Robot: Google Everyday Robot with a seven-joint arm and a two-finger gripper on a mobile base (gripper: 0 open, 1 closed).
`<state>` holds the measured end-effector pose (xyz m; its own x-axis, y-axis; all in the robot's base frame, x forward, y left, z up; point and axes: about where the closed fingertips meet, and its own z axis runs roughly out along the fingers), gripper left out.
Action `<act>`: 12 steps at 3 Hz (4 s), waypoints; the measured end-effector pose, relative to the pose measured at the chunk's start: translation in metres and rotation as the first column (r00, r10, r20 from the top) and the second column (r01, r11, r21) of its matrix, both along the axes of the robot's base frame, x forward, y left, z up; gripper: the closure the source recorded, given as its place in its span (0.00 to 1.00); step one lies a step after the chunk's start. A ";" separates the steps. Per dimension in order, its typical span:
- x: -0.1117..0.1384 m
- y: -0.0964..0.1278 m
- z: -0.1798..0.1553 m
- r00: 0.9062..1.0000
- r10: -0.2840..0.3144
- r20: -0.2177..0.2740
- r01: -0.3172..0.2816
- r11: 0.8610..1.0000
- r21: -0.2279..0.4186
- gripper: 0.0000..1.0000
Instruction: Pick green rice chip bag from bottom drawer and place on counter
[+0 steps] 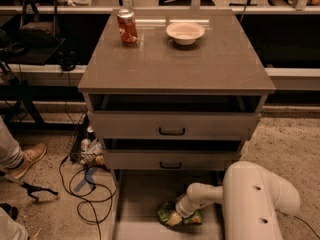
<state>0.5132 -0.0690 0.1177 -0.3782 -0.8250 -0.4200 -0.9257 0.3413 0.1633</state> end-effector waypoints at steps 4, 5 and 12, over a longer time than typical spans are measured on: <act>-0.038 -0.130 0.260 0.973 0.026 0.230 -0.031 0.999 0.016 1.00; -0.033 -0.129 0.279 0.966 0.025 0.256 -0.038 0.998 0.047 1.00; 0.045 -0.210 0.811 0.393 0.101 0.914 0.079 0.987 -0.143 1.00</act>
Offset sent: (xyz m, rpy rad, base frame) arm -0.0245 -0.1789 0.3460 0.0431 -0.3424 -0.0305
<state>0.5582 -0.2793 0.9287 0.1713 -0.9060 -0.3872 -0.4864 0.2640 -0.8329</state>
